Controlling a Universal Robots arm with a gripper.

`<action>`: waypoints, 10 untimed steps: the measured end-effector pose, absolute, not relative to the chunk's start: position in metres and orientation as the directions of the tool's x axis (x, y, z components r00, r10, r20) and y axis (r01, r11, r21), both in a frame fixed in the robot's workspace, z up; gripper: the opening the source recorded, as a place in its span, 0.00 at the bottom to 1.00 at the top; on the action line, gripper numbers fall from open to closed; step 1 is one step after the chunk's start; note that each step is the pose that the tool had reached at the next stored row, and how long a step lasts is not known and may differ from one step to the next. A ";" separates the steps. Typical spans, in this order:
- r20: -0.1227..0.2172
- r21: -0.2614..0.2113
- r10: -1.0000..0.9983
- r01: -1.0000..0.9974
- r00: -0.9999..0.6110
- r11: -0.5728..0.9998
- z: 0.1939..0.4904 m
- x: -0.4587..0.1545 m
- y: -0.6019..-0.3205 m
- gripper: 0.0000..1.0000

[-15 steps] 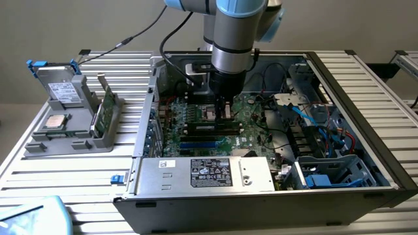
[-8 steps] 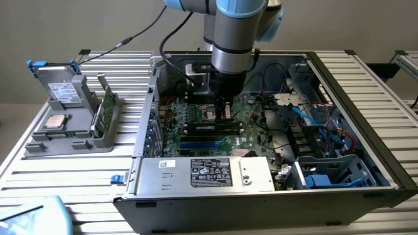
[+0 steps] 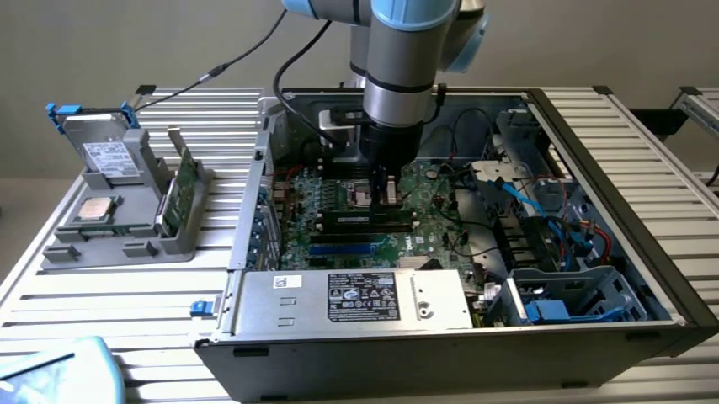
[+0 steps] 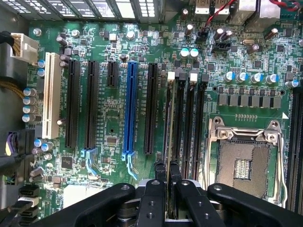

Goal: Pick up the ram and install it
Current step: 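Insert the ram into the slot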

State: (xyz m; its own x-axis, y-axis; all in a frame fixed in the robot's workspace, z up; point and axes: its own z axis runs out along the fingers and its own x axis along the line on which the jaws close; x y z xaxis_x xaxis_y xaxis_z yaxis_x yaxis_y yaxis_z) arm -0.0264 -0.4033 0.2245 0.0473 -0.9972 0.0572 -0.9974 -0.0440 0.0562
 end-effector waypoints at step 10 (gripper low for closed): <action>0.057 0.055 -0.998 -0.998 0.040 -0.036 0.223 -0.027 -0.403 0.14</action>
